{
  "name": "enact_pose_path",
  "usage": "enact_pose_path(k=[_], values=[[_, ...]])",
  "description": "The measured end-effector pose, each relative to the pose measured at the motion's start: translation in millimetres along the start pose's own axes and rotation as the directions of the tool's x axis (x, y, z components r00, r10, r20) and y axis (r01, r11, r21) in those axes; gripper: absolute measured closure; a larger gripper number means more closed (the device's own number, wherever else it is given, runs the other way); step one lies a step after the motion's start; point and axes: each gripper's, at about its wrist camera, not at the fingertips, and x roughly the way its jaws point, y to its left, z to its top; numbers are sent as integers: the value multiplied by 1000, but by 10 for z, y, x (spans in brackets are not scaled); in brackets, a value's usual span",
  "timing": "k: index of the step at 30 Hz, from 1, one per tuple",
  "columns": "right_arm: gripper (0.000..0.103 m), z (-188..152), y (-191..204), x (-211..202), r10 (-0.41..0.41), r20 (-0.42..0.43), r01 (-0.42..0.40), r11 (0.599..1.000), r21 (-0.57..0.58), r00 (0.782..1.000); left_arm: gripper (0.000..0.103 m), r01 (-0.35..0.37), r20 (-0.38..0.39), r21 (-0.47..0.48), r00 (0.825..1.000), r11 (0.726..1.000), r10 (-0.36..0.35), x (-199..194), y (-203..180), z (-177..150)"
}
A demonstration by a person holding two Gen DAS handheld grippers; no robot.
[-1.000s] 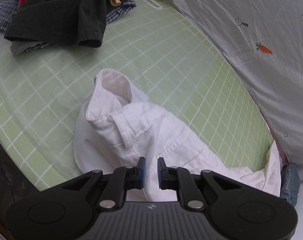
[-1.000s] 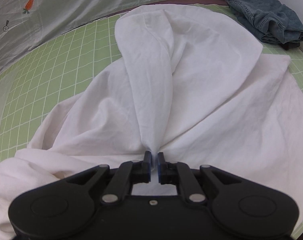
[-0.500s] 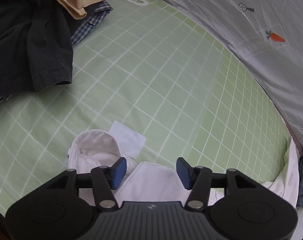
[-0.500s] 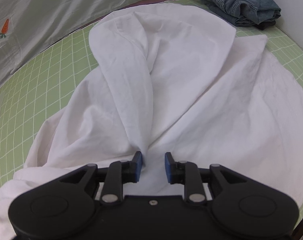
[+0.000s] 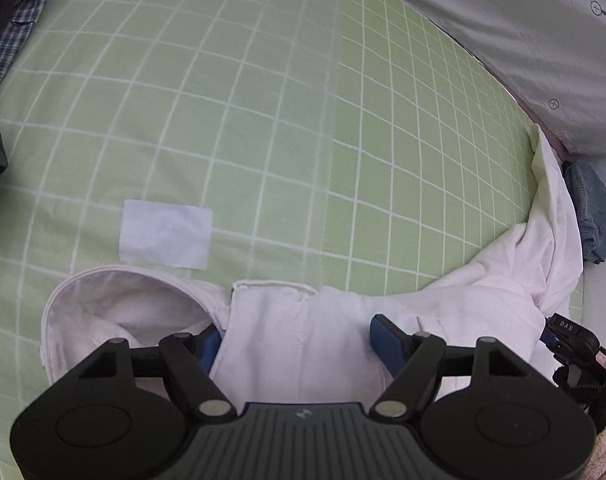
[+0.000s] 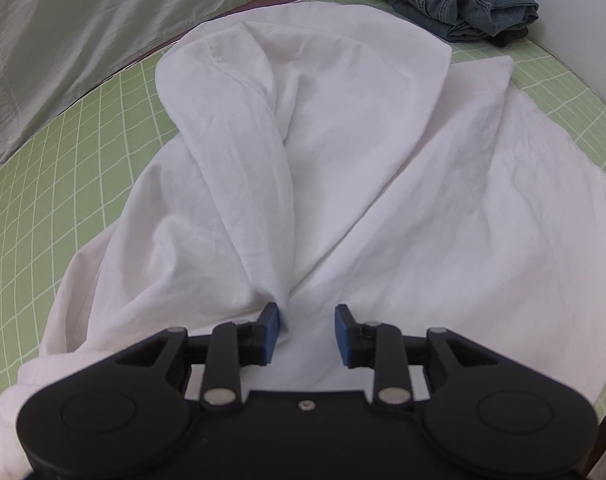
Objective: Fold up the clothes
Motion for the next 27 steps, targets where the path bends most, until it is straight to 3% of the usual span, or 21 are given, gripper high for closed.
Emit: enact_pose_path(k=[3, 5, 11, 16, 19, 22, 24, 27], values=[[72, 13, 24, 9, -9, -1, 9, 1000, 11, 1000, 50, 11, 33, -16, 999, 1000, -10, -60, 3, -55], [72, 27, 40, 10, -15, 0, 15, 1000, 20, 1000, 77, -24, 58, -46, 998, 999, 26, -120, 15, -11], [71, 90, 88, 17, -34, -1, 34, 998, 46, 999, 81, -61, 118, -53, 991, 997, 67, -245, -107, 82], [63, 147, 103, -39, -49, 18, 48, 997, 66, 999, 82, -29, 208, -107, 977, 994, 51, -674, -89, 100], [59, 173, 122, -78, -32, 47, 29, 997, 66, 998, 83, -26, 322, -101, 945, 995, 58, -974, -153, 127], [58, 185, 210, -100, -9, 72, 6, 999, 38, 997, 83, -16, 446, -56, 894, 998, 40, -1189, -271, 172], [56, 180, 316, -99, -8, 83, 9, 1000, -10, 997, 82, -62, 468, -57, 880, 996, 81, -1099, -288, 203], [56, 185, 417, -45, -23, 68, 27, 998, -57, 997, 80, -204, 366, -100, 903, 974, 227, -599, -175, 230]])
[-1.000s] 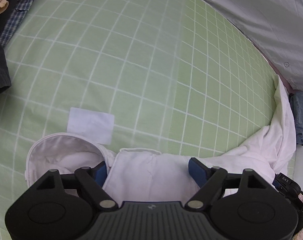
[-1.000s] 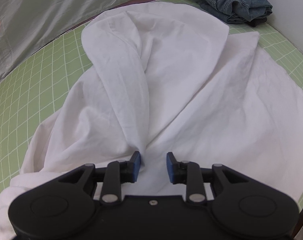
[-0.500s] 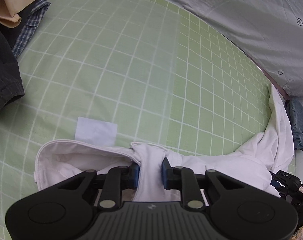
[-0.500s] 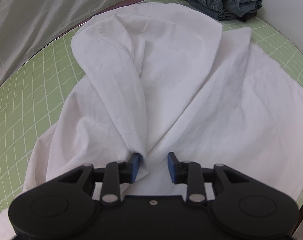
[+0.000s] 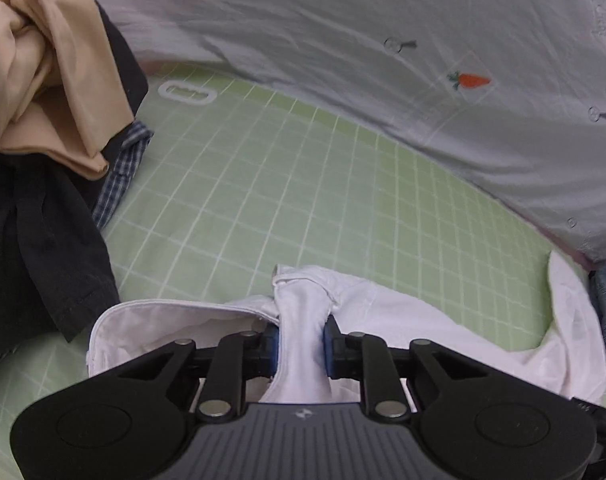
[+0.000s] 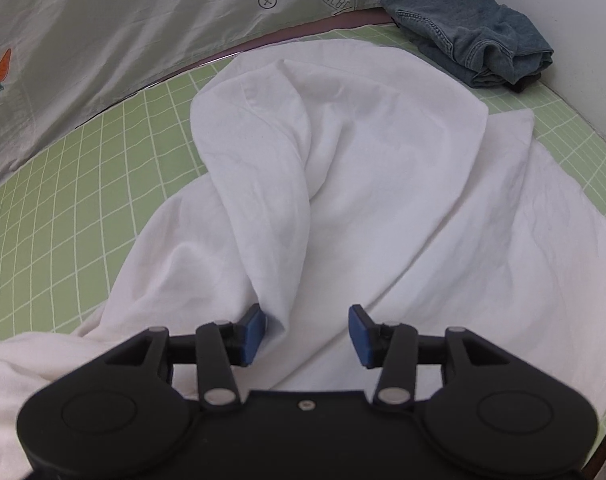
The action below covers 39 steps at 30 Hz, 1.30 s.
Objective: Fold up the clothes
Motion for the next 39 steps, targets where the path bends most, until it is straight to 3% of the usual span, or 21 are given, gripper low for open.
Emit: enact_pose_path(k=[2, 6, 8, 12, 15, 17, 21, 24, 27, 29, 30, 34, 39], values=[[56, 1, -1, 20, 7, -12, -7, 1000, 2, 1000, 78, -55, -156, -59, 987, 997, 45, 327, 182, -161], [52, -11, -29, -15, 5, -11, -5, 1000, -2, 1000, 66, 30, -104, -171, 993, 985, -48, 109, 397, -163], [48, -14, -59, -17, 7, -12, -7, 1000, 17, 1000, 56, 47, -62, -185, 996, 982, -59, -64, 450, -91], [48, -6, -60, 2, 9, -20, -9, 999, 32, 1000, 48, 101, 46, -186, 994, 977, -94, -402, 492, 106], [46, -6, -43, -7, 5, -14, -5, 1000, 23, 1000, 36, 120, 49, -225, 993, 967, -111, -272, 522, 219], [43, -11, -54, -14, 3, -7, -3, 1000, 29, 1000, 36, 131, 50, -250, 991, 959, -123, -181, 539, 291], [34, -37, -88, -41, -5, 0, 5, 999, 47, 1000, 35, 101, -105, -251, 986, 963, -131, 372, 448, 274], [30, -56, -130, -78, -15, 10, 14, 997, 70, 1000, 36, 69, -150, -261, 982, 963, -111, 643, 407, 260], [26, -65, -175, -109, -24, 17, 22, 994, 108, 1000, 45, 97, -171, -238, 975, 966, -140, 772, 355, 301], [26, -71, -176, -131, -33, 23, 30, 992, 126, 999, 79, 116, -184, -223, 970, 968, -158, 842, 322, 339], [25, -74, -167, -146, -45, 30, 41, 990, 132, 999, 87, 127, -191, -220, 967, 967, -170, 877, 321, 355], [25, -55, -130, -236, -97, 77, 83, 983, 164, 992, 98, 161, -168, -216, 965, 963, -199, 894, 355, 451], [25, -7, -8, -393, -161, 157, 135, 977, 166, 974, 99, 270, -63, -217, 955, 938, -289, 609, 430, 795]])
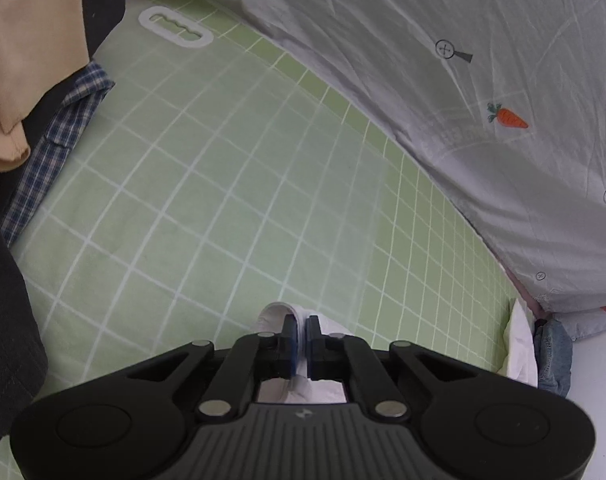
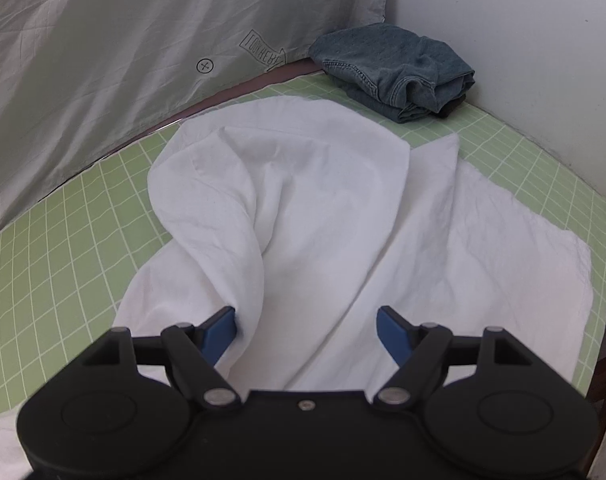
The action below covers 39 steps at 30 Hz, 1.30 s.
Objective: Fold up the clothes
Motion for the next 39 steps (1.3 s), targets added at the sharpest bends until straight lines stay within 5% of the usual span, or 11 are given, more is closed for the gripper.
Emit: enact_pose_path(k=[5, 9, 14, 19, 23, 27, 29, 32, 35, 39], values=[[25, -12, 182, -75, -17, 31, 17, 1000, -22, 999, 100, 82, 109, 78, 990, 994, -90, -227, -236, 566], [20, 1, 419, -173, -1, 85, 9, 995, -95, 996, 100, -7, 172, 167, 985, 986, -22, -2, -391, 1042], [19, 4, 782, -212, 40, 100, -20, 981, -192, 994, 100, -84, 158, 94, 985, 992, 68, 439, -120, 1437], [19, -11, 1017, -136, 46, 77, -25, 965, -259, 996, 95, -93, 130, -25, 987, 995, 96, 491, 281, 1393], [19, -15, 1248, 101, 118, -2, -112, 938, -328, 993, 76, -122, 165, 22, 979, 992, 116, 276, 356, 1166], [21, 98, 1459, 421, 170, -60, -180, 938, -298, 984, 54, -24, 124, -27, 992, 999, 27, 183, 495, 991], [21, 220, 1508, 494, 189, -51, -196, 948, -253, 981, 45, -37, 110, -23, 993, 999, 39, 217, 504, 935], [21, 432, 1468, 382, 232, 32, -220, 950, -221, 972, 45, -78, 76, 10, 994, 997, 77, 342, 457, 886], [18, 644, 1448, 320, 182, 132, -150, 963, -222, 974, 45, -90, 69, 12, 994, 996, 89, 466, 419, 884], [18, 968, 1496, 694, 151, 131, -118, 967, -226, 980, 45, -107, 76, -4, 991, 994, 107, 636, 392, 1022]])
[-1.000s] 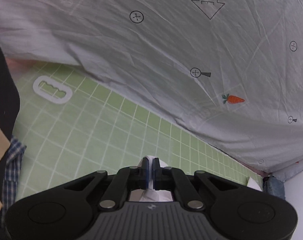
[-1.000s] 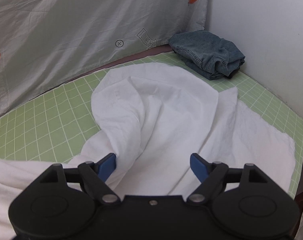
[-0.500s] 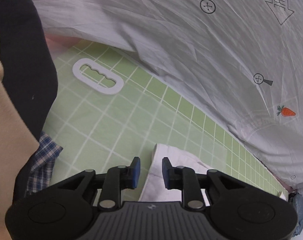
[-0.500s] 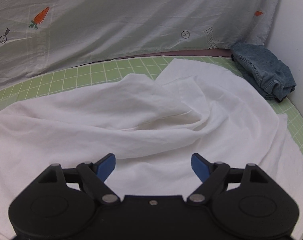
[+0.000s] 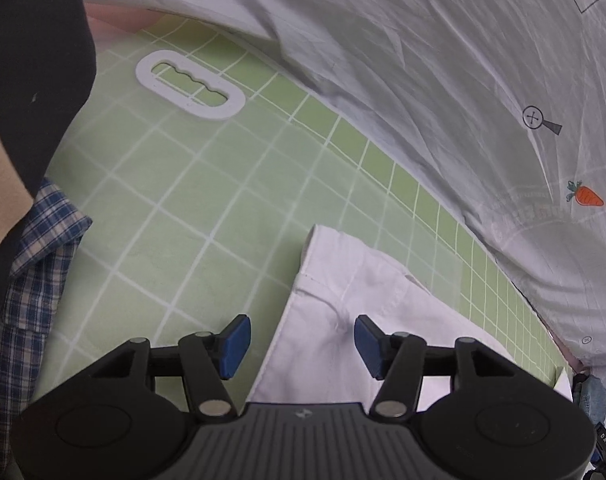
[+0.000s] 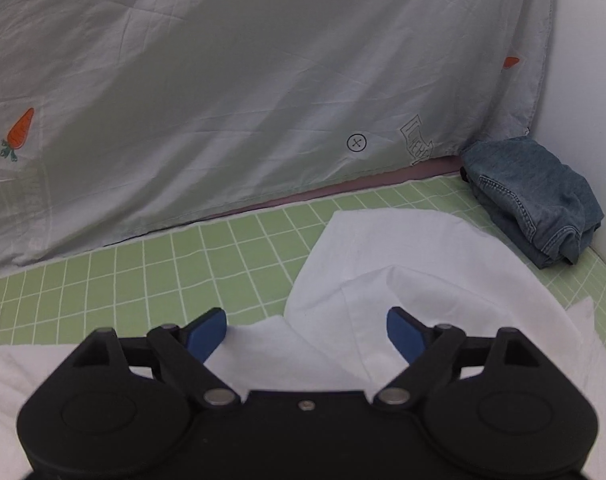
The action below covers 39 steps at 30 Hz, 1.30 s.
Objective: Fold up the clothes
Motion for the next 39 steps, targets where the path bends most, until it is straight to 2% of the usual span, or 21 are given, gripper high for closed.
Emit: enact_pose_path(k=[2, 4, 8, 9, 11, 13, 15, 16, 17, 18, 21, 23, 26, 28, 30, 32, 33, 34, 36, 38, 39], values=[[20, 142, -89, 280, 12, -20, -11, 999, 52, 1000, 45, -5, 8, 17, 1000, 1000, 5, 61, -42, 74], [20, 307, -224, 609, 48, -53, -38, 986, 162, 997, 45, -12, 18, 35, 1000, 999, 12, 112, -88, 147], [20, 485, -263, 1208, 22, -145, 10, 977, 212, 989, 48, -25, 42, 39, 999, 999, 23, 178, -149, 213], [25, 501, -268, 1326, 20, -159, 18, 972, 236, 987, 50, -26, 48, 39, 999, 999, 24, 191, -162, 216], [40, 529, -286, 1477, 38, -185, 18, 955, 296, 982, 74, -21, 35, 46, 999, 999, 19, 229, -191, 210], [66, 528, -284, 1586, 3, -220, 66, 950, 306, 975, 76, -32, 39, 58, 999, 998, 30, 239, -226, 189], [77, 524, -284, 1637, -41, -231, 106, 956, 274, 972, 82, -53, 52, 84, 997, 995, 49, 217, -263, 172], [87, 522, -286, 1637, -51, -228, 112, 958, 264, 972, 89, -63, 59, 95, 997, 994, 57, 201, -277, 167], [94, 542, -298, 1649, -57, -225, 112, 964, 242, 973, 92, -67, 62, 97, 996, 993, 61, 185, -279, 177], [100, 568, -326, 1635, -48, -210, 97, 968, 232, 976, 94, -72, 70, 92, 995, 993, 66, 158, -276, 191], [100, 731, -404, 1502, -76, -114, 97, 976, 193, 991, 96, -100, 112, 102, 990, 990, 89, 21, -267, 265], [101, 947, -496, 1376, -113, -30, 117, 976, 186, 993, 98, -91, 137, 90, 987, 992, 78, -96, -229, 331], [101, 1309, -676, 1229, -147, 72, 128, 968, 218, 987, 98, -143, 187, 131, 975, 981, 117, -205, -238, 346], [101, 1584, -785, 1164, -162, 127, 127, 960, 248, 979, 98, -205, 233, 169, 959, 964, 163, -268, -251, 347], [101, 1800, -870, 1150, -163, 168, 110, 951, 290, 972, 98, -229, 260, 125, 947, 965, 191, -297, -158, 356], [99, 1941, -939, 1252, -91, 162, 31, 940, 341, 982, 97, -230, 246, 24, 945, 973, 217, -273, -10, 383], [82, 1955, -918, 1299, -88, 143, 34, 938, 344, 986, 95, -241, 221, 7, 947, 971, 233, -244, 25, 401], [47, 1969, -896, 1347, -84, 123, 36, 937, 348, 989, 92, -260, 210, 11, 945, 966, 252, -241, 26, 405], [22, 1943, -796, 1382, -75, 110, 35, 945, 326, 991, 77, -257, 264, 29, 934, 966, 241, -361, -25, 350], [18, 1795, -660, 1261, -41, 141, 1, 961, 277, 989, 30, -204, 285, 43, 941, 978, 183, -517, -71, 289], [11, 1673, -587, 1172, -29, 138, -7, 967, 253, 990, 21, -177, 303, 28, 939, 984, 161, -623, -87, 235]])
